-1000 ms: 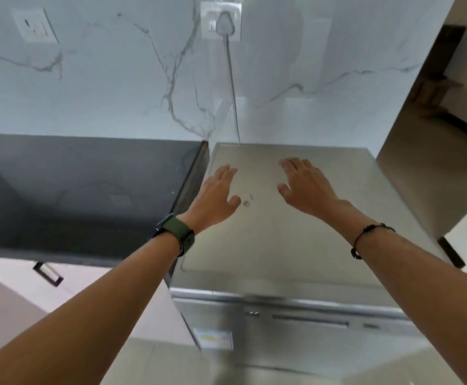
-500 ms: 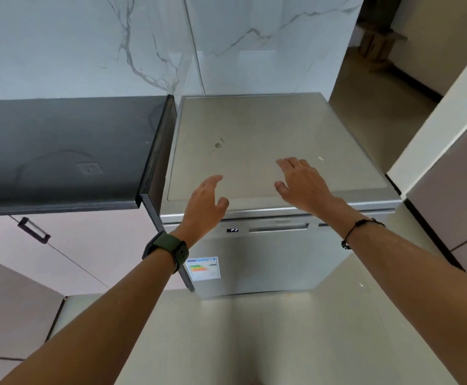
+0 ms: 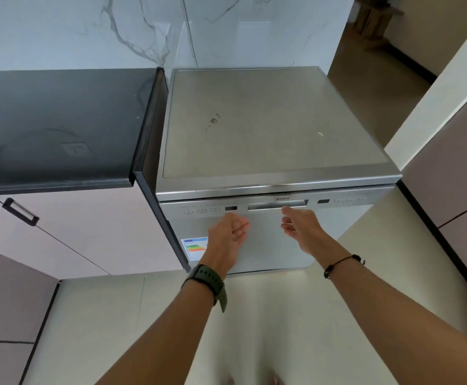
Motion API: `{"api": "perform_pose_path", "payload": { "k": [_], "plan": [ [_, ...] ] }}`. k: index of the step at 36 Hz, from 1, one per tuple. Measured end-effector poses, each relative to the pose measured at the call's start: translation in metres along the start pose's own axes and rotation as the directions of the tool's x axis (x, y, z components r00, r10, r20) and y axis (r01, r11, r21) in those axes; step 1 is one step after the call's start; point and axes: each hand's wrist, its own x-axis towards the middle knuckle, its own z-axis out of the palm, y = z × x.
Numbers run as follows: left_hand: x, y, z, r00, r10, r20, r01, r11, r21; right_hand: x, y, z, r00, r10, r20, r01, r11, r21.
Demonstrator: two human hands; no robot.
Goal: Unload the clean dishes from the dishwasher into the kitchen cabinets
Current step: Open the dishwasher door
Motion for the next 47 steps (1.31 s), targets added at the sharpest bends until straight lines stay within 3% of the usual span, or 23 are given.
{"api": "perform_pose_path", "payload": {
  "k": [5, 8, 13, 19, 31, 39, 47],
  "plan": [
    [0.018, -0.020, 0.030, 0.994, -0.097, 0.049, 0.103, 0.986, -0.131, 0.027, 0.006, 0.005, 0.990, 0.132, 0.055, -0.142, 0.856, 0.498],
    [0.033, -0.028, 0.052, 0.989, -0.148, 0.025, 0.150, 0.957, -0.247, 0.042, 0.008, 0.003, 0.990, 0.115, 0.084, -0.142, 0.769, 0.623],
    [0.056, -0.038, 0.074, 0.988, -0.156, -0.017, 0.139, 0.921, -0.365, 0.057, 0.002, 0.001, 0.990, 0.057, 0.129, -0.126, 0.770, 0.626],
    [0.079, -0.033, 0.089, 0.998, -0.051, -0.036, 0.024, 0.849, -0.528, 0.066, -0.004, 0.004, 0.993, 0.060, 0.100, -0.113, 0.710, 0.695],
    [0.069, -0.051, 0.082, 0.989, -0.067, -0.131, -0.002, 0.883, -0.470, 0.057, 0.016, 0.021, 0.992, 0.111, -0.058, -0.034, 0.682, 0.731],
    [0.017, -0.121, 0.055, 0.988, -0.095, -0.118, 0.030, 0.885, -0.465, 0.003, 0.080, 0.010, 0.945, 0.249, -0.211, -0.029, 0.708, 0.705],
    [-0.028, -0.177, 0.030, 0.954, -0.189, -0.230, 0.070, 0.893, -0.445, -0.036, 0.147, -0.006, 0.918, 0.262, -0.298, 0.018, 0.722, 0.691]
  ]
}}
